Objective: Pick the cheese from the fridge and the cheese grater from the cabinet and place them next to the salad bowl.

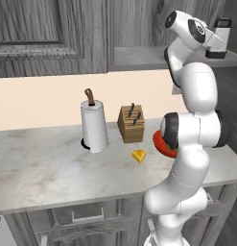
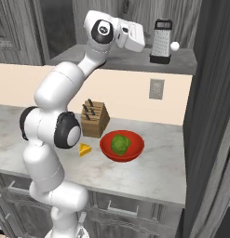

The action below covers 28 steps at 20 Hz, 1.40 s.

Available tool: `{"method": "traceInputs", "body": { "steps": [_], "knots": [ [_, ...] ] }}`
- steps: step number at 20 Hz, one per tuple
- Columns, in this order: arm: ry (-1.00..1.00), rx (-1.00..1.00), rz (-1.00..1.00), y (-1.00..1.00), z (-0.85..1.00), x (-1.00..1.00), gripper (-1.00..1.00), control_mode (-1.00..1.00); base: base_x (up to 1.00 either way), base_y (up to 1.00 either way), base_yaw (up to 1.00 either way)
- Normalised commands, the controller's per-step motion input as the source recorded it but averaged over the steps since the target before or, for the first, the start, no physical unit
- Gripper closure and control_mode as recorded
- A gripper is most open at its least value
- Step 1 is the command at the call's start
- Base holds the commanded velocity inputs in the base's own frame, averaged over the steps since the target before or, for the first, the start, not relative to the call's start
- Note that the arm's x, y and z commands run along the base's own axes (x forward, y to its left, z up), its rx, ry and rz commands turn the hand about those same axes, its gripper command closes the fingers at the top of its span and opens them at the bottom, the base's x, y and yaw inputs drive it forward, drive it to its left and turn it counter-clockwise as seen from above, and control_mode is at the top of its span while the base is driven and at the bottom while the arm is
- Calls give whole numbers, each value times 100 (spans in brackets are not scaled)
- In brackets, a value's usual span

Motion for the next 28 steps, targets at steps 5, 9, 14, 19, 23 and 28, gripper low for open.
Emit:
{"method": "traceInputs", "body": {
  "steps": [5, 9, 14, 19, 23, 28],
  "knots": [
    [3, 0, -7, -10, 0, 0, -100, -100, 0, 0, 0],
    [1, 0, -5, -12, 0, 2, -100, -100, 0, 0, 0],
    [0, 0, -2, -10, 0, 4, -100, -100, 0, 0, 0],
    [0, 0, -1, -5, 0, 2, -100, -100, 0, 0, 0],
    [0, 0, 0, 1, -2, 0, -100, -100, 0, 0, 0],
    [0, 0, 0, 8, 0, 2, -100, -100, 0, 0, 0]
  ]
}}
